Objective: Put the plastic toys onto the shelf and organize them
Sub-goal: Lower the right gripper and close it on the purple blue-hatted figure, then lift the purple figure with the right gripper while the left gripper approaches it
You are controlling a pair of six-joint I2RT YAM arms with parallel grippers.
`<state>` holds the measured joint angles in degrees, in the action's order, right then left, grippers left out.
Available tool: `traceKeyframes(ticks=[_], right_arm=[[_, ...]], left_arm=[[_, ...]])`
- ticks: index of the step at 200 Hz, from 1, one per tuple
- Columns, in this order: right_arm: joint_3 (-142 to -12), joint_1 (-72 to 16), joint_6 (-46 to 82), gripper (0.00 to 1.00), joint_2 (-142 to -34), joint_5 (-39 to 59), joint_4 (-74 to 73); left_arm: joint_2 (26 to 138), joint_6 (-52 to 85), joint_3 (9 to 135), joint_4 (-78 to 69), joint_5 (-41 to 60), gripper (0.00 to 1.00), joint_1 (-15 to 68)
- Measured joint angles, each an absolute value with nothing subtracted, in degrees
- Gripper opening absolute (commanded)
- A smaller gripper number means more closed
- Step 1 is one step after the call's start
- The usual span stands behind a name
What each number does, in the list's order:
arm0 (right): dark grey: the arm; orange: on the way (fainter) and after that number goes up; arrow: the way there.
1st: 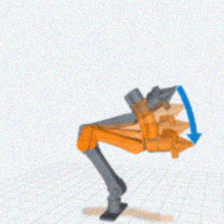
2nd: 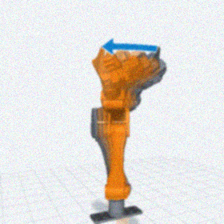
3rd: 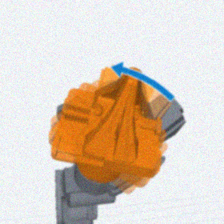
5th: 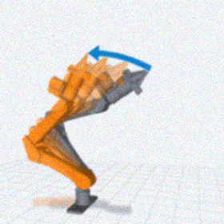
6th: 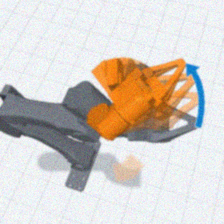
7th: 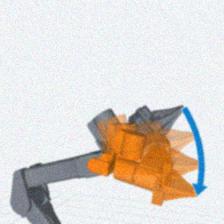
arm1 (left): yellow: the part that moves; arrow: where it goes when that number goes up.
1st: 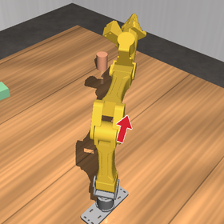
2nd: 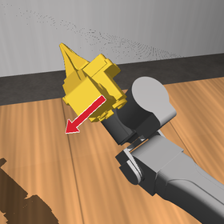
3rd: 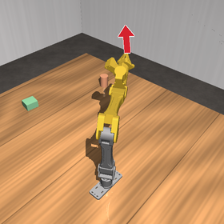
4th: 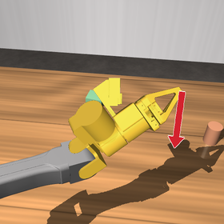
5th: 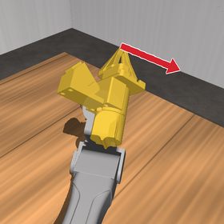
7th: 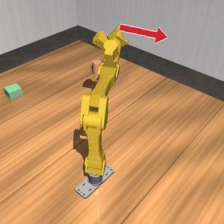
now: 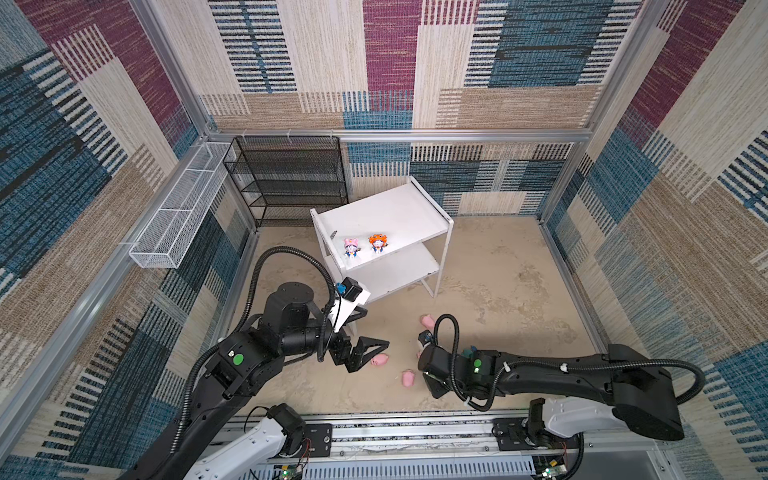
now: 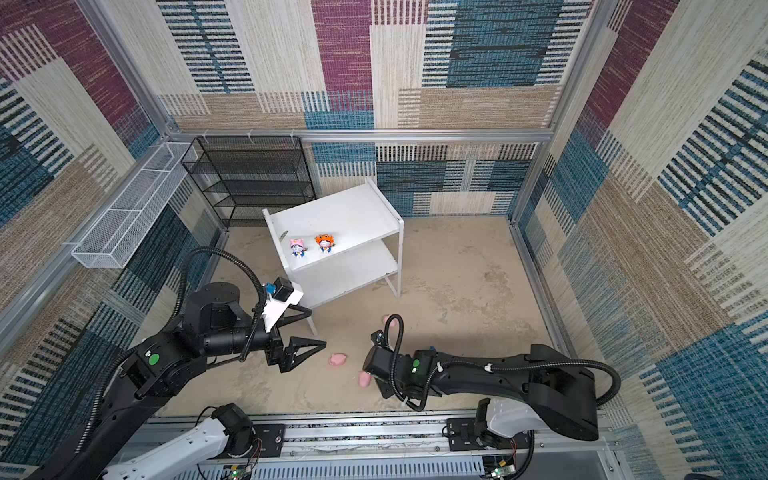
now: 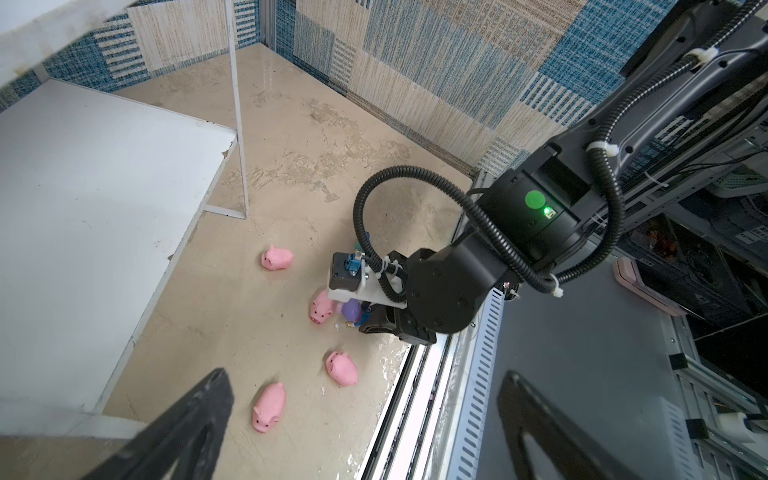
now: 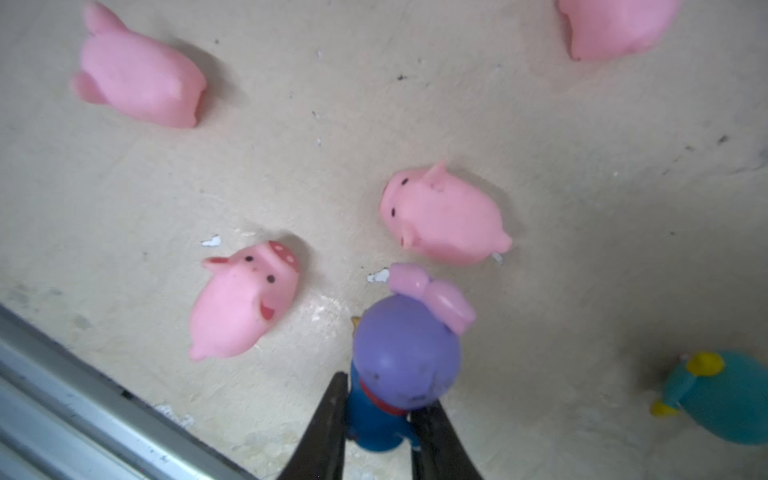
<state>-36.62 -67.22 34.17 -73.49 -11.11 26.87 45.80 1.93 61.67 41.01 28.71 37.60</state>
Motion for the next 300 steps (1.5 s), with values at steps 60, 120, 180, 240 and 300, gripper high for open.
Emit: traceKeyframes(ticks=[60,120,180,240,300], right_arm=[[-30.7,-59.2,30.1,0.21,-61.8,2.7,18.4],[-26.0,-55.9,30.6,0.21,-55.7,10.7,14.9],[-21.1,-55.2,28.6,0.22,-49.1,25.9,4.3],[-21.4,-55.3,24.6,0.22,-48.8,40.3,-1.3],[-24.0,-55.3,17.6,0.21,-50.0,46.9,-1.4]], left_arm=[[46.4,1.9,60.4,41.3,28.8,1.00,37.6],[48.1,2.1,59.8,41.3,29.1,0.99,37.6],[49.4,2.5,56.6,40.9,29.2,1.00,43.9],[46.8,-5.6,51.7,40.1,30.5,0.90,48.6],[46.2,-18.9,48.3,35.8,37.2,0.93,49.3]])
